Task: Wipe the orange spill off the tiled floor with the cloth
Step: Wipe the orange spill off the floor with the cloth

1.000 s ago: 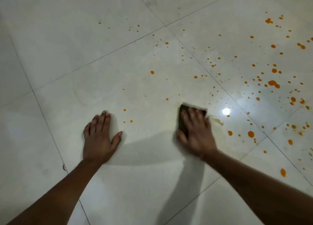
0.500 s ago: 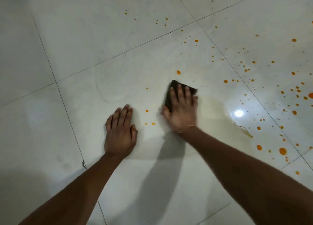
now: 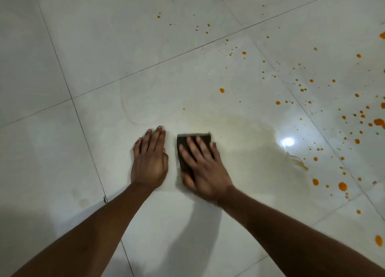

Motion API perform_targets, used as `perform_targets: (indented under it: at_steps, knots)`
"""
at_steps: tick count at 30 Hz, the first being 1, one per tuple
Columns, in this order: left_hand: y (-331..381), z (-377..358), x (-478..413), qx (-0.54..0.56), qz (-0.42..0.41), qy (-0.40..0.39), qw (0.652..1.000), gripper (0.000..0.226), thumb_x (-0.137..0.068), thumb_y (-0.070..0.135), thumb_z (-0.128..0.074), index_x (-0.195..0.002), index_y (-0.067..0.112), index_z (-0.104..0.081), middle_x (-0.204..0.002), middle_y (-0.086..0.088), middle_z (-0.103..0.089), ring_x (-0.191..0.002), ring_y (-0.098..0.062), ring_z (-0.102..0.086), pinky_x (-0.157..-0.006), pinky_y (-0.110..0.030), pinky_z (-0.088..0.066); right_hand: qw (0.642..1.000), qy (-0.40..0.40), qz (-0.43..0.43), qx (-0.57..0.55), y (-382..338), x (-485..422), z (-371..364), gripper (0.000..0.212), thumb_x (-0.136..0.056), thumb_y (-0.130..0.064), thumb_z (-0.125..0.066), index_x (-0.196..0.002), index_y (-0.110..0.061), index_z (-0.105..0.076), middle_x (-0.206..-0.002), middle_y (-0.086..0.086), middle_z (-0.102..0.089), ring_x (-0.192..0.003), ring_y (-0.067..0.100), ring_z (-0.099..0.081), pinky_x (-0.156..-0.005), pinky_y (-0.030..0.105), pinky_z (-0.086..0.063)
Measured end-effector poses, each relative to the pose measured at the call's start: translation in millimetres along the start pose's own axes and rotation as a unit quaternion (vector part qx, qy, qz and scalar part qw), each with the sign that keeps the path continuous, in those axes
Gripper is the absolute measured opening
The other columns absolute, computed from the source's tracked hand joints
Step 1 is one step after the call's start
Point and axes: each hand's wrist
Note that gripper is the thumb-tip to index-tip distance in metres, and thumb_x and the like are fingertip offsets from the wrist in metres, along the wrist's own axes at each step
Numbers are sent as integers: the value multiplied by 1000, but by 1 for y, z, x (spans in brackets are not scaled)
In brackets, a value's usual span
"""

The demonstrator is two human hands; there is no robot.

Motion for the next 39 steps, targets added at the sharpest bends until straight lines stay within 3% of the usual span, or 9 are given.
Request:
perform_targets:
  at_steps: [3,6,10,17,21,25,30,35,39]
  knots:
    - [4,5,2,-14,12,-29,999,55,-94,23,-28,-148,10,-33,-156,-4,-31,-142,-30,-28,-114,-47,-21,999,-33,32,20,38,80,3,77,-86,-57,-43,-154,-25,-23,-161,6,-20,-149,27,-11,-115,52,-17]
    - [9,5,-8,-26,25,-44,998,55,-97,31,-26,-147,12,-33,-157,-6,-30,-141,-31,-29,-113,-49,-21,994,-52,-87,32,94,73,18,78,-88,-65,-30,-154,-26,-20,-162,5,-17,-148,26,-11,-112,55,-24]
    - [14,-1,-18,-24,11,-31,999,58,-99,39,-24,-149,11,-29,-156,-9,-30,-141,-32,-29,-113,-50,-22,971,-3,-237,-18,116,-36,35,77,-94,-65,-23,-155,-22,-9,-163,8,-3,-149,28,1,-116,54,-7]
    - [15,1,-26,-40,-4,-86,996,71,-96,53,-18,-151,10,-24,-160,-7,-20,-145,-32,-21,-114,-52,-21,982,-70,167,46,110,0,34,75,-90,-63,-36,-153,-24,-23,-161,8,-19,-148,28,-14,-117,52,-12]
    - [20,13,-53,-38,-14,-152,987,100,-79,80,-3,-155,15,-7,-163,-2,1,-148,-35,-5,-115,-56,-14,982,-72,111,137,216,-57,71,83,-87,-70,-25,-154,-22,-21,-160,11,-22,-147,31,-20,-113,55,-26]
    - [26,22,-68,-52,13,-193,980,110,-66,87,-8,-153,22,12,-159,4,23,-148,-30,14,-117,-52,-3,994,-64,7,86,174,-155,78,92,-79,-72,-5,-155,-21,-9,-163,9,-7,-149,29,-3,-117,54,-11]
    - [43,35,-71,-58,49,-215,974,102,-85,70,-45,-153,20,12,-160,1,23,-148,-30,11,-118,-48,-8,907,-118,377,148,183,-125,79,79,-90,-68,-21,-154,-22,-15,-162,9,-14,-149,30,-10,-116,51,-13]
    - [49,35,-86,-51,69,-245,966,112,-81,64,-59,-152,17,14,-159,-1,25,-148,-32,10,-119,-48,-15,999,-27,26,23,161,-162,65,80,-87,-64,-22,-154,-20,-19,-162,10,-14,-148,31,-6,-117,55,-11]
    - [51,43,-75,20,143,-220,965,120,-76,58,-70,-153,8,7,-160,-5,18,-149,-24,7,-120,-40,-13,980,-63,187,-5,107,-129,51,76,-87,-54,-43,-153,-22,-23,-161,10,-16,-148,31,-6,-117,57,-9]
Point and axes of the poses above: each hand's wrist, its own x-axis away from the middle knuckle, its own z-axis out of the back of the hand, y = z × x
